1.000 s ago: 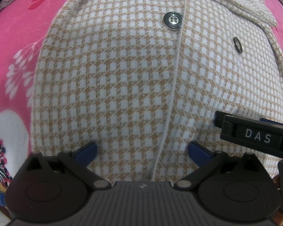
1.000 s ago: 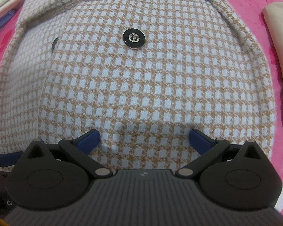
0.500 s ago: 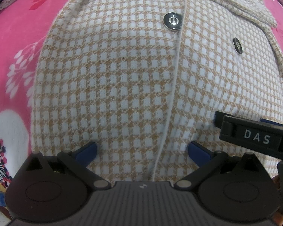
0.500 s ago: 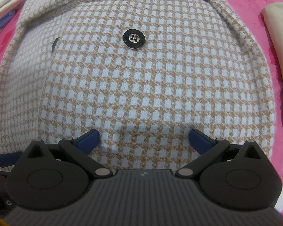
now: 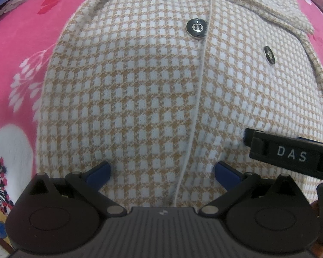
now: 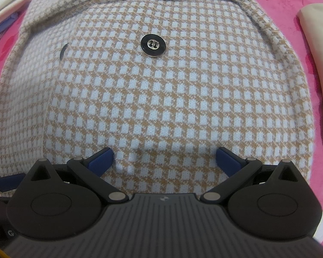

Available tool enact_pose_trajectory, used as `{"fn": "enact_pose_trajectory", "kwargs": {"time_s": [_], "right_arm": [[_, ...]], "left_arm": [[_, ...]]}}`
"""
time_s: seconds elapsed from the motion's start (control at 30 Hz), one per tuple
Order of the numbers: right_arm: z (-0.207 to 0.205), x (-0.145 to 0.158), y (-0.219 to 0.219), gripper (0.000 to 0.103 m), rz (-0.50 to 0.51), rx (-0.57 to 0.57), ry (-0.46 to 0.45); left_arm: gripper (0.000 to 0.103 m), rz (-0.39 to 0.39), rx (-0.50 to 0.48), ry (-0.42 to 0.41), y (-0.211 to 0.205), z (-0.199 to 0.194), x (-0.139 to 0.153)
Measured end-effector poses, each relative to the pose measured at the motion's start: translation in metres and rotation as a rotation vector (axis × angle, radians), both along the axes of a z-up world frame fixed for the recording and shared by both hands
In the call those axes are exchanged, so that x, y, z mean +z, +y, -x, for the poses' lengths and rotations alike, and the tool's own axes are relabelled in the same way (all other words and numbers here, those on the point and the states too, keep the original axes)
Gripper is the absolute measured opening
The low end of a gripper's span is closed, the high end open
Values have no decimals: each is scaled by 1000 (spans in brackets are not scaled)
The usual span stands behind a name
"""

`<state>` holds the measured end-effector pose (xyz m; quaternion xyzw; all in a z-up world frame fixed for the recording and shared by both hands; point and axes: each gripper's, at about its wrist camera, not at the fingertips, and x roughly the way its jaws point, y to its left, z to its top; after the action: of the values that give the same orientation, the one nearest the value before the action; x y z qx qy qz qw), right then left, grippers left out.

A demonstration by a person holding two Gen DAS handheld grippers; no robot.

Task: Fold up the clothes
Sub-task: 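Lower both open grippers onto the cardigan front and press it flat, then lift both open grippers and move them to the white hem edge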

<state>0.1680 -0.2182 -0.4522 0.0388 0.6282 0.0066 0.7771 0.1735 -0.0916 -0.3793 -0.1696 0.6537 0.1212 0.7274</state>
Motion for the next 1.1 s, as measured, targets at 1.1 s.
{"fn": "enact_pose_trajectory", "kwargs": {"time_s": [1.1], "right_arm": [[24,13,-6,102,-21,-7,-39]], "left_arm": [[103,-79,-44,-103,-40,54,13]]}}
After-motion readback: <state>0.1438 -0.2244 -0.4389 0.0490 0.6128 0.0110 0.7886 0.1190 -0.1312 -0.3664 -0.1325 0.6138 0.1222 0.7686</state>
